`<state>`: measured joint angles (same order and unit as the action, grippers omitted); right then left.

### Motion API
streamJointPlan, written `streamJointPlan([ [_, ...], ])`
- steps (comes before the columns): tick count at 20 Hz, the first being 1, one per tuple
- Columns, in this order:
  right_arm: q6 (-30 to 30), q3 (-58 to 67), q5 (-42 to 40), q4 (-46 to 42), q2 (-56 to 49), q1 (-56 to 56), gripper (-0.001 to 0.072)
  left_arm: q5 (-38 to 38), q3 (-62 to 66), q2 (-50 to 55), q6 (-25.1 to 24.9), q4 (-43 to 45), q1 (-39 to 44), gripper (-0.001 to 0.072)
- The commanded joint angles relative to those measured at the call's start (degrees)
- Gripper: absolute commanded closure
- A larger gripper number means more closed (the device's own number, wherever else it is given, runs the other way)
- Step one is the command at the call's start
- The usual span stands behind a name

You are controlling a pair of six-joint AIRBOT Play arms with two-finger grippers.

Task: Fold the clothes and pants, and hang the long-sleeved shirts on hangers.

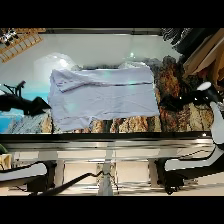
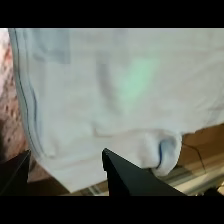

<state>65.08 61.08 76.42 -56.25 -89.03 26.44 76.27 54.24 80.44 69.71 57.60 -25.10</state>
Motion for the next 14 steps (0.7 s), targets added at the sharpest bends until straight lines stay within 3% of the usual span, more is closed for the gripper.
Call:
streamJointPlan([
  [1,-6.4,-6.6,3.0,5.4,1.8,5.6,0.0178,1.7,-10.1,-6.4,-1.9,1.9,-0.3,0.021],
  [3,-8.1,-6.8,3.0,5.3,1.7,5.8,0.0209,0.8,-12.2,-6.4,-2.7,1.7,0.2,0.021],
  [9,-9.5,-6.8,0.9,6.6,-1.5,4.8,0.0212,-7.8,-16.8,-6.2,-2.9,0.6,5.7,0.021],
  [12,-10.3,-6.8,-0.5,6.7,-2.5,3.0,0.029,-11.1,-17.0,-6.2,-2.8,-0.6,8.4,0.021],
  [14,-10.3,-6.8,-1.7,6.7,-2.4,1.2,0.0289,-13.6,-17.0,-6.0,-2.4,-1.0,10.1,0.0212],
])
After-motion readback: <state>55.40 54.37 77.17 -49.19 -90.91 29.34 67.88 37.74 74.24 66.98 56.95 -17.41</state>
